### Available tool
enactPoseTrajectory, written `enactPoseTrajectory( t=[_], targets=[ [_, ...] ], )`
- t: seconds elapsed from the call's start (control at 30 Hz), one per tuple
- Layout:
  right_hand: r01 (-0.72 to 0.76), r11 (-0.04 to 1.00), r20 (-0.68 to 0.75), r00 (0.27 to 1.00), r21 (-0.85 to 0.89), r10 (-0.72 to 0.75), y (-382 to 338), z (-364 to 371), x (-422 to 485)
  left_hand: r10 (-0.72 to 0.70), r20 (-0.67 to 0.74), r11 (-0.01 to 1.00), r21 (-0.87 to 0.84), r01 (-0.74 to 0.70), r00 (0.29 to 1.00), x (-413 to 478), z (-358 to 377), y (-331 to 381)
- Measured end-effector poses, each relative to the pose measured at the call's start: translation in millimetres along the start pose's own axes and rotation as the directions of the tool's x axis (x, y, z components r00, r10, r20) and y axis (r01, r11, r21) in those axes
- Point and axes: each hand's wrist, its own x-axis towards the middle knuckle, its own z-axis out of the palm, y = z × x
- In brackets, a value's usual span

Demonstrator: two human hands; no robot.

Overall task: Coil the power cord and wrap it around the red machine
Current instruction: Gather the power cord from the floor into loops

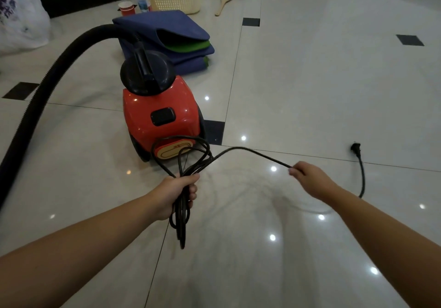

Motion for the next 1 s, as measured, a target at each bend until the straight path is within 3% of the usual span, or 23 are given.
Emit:
enactPoseTrajectory(
  t=[0.1,0.17,0.23,0.37,0.73,0.8,0.87,1.0],
  targets=[
    [-0.085,0.981,0.076,0.994,0.175,0.073,-30,23,2,0.003,0.022,0.999,-0.042,-0.002,1.0,-2,18,-3],
    [-0.214,0.905,0.267,0.957,0.368,0.118,-51,30,-5,0.007,0.03,0.999,-0.045,-0.006,1.0,-3,27,-4],
    [-0.234,0.856,0.387,0.921,0.46,0.043,-72,35,-17,0.014,0.03,0.999,-0.034,-0.013,0.999,-4,33,-3],
    [-0.118,0.874,0.523,0.836,0.472,-0.169,-99,36,-41,0.038,0.029,0.998,0.052,-0.04,0.999,-5,38,-2],
    [0.125,0.907,0.482,0.814,0.401,-0.325,-106,41,-49,0.08,-0.023,0.966,0.249,-0.072,0.997,-3,40,-6],
    [0.134,0.892,0.485,0.799,0.432,-0.355,-107,43,-51,0.102,-0.052,0.971,0.22,-0.088,0.993,-3,40,-5],
    [0.084,0.87,0.547,0.747,0.486,-0.378,-105,44,-53,0.107,-0.058,0.984,0.15,-0.097,0.993,-4,40,-2],
    [-0.078,0.877,0.764,0.532,0.473,-0.365,-87,41,-50,0.068,-0.001,0.99,0.126,-0.067,0.998,-8,37,-1]
  ],
)
